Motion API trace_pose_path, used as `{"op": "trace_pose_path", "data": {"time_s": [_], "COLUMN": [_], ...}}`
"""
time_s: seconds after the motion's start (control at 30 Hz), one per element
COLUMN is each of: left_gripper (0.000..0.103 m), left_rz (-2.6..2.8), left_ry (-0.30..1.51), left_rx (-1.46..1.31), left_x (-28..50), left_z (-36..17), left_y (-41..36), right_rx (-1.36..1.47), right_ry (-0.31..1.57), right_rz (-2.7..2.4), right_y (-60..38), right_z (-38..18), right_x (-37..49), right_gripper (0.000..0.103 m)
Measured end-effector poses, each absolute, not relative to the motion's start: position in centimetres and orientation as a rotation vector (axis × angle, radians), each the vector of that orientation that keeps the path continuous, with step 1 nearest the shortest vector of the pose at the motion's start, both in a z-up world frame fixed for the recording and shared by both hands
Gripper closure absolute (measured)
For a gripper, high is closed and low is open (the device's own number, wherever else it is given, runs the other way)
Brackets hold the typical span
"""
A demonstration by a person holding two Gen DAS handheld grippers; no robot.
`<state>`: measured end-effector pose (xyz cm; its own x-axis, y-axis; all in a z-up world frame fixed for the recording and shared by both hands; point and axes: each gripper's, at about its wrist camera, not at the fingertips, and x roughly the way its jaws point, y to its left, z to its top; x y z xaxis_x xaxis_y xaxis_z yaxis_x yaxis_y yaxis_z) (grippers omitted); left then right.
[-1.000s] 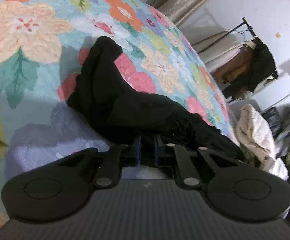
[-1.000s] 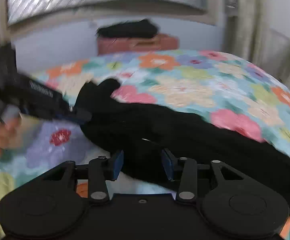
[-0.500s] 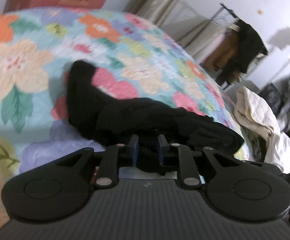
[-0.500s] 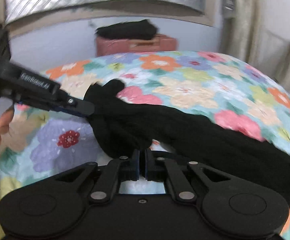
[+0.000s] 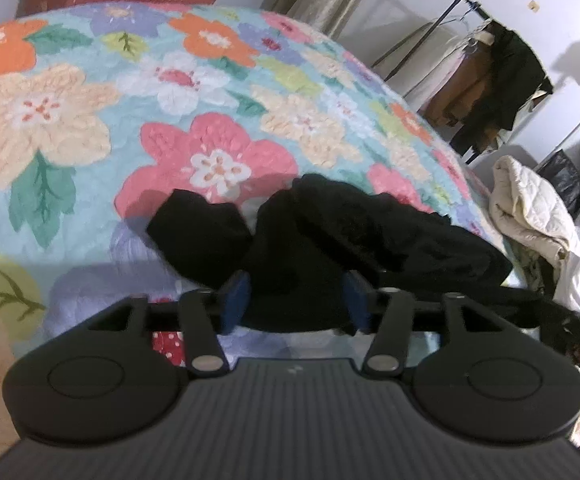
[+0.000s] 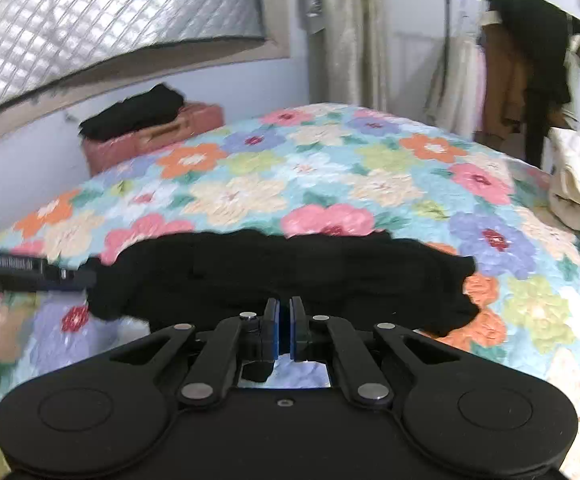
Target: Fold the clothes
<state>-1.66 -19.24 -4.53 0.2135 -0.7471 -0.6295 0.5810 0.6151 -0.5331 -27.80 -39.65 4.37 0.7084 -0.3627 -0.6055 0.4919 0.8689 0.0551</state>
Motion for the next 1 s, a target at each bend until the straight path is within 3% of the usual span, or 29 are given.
{"op": "trace_pose_path", "data": {"time_s": [0.17,0.23,0.3,0.37,0.43,0.5,0.53,0.8,1.0], "left_gripper": [0.046,0.036,0.014,0.014,0.025,0.083,0.092,0.099,0.099], "left_rz": [-1.038,-1.042,-1.016,-0.988,-0.972,-0.943,-0.927,-0.781,-0.758], "left_ry": [0.982,0.928,0.866,0.852,0.906,0.937,0.941,0.761,0.805], "left_rx": [-0.152,-0.112,-0.065,-0.025,-0.016,-0.006,-0.003,-0.096,-0.132], "left_x": [-3.1,-4.1,-4.8,-5.0,-4.4,-3.7,-3.3,-0.9,0.6], "left_z": [-3.9,-3.5,-3.7,-4.5,-5.4,-5.9,-6.0,-2.0,-1.8], "left_y": [-20.3,-21.0,-21.8,-22.7,-23.3,-23.4,-23.2,-18.6,-16.6], "right_rx": [0.26,0.311,0.351,0.39,0.418,0.411,0.405,0.456,0.32], "right_ry": [0.58,0.568,0.561,0.557,0.554,0.553,0.552,0.547,0.569], "right_rz": [-0.486,-0.456,-0.415,-0.371,-0.345,-0.348,-0.351,-0.507,-0.659], "right_y": [-40.3,-40.3,-39.9,-39.5,-39.2,-39.3,-39.5,-42.7,-45.4], "right_z": [5.4,5.3,5.0,4.6,4.3,4.2,4.2,4.4,6.0], "right_x": [-28.0,-27.8,-27.4,-27.0,-26.7,-26.9,-27.0,-30.6,-33.8], "right_gripper": [0.099,0.098,0.098,0.098,0.098,0.098,0.098,0.098,0.099]}}
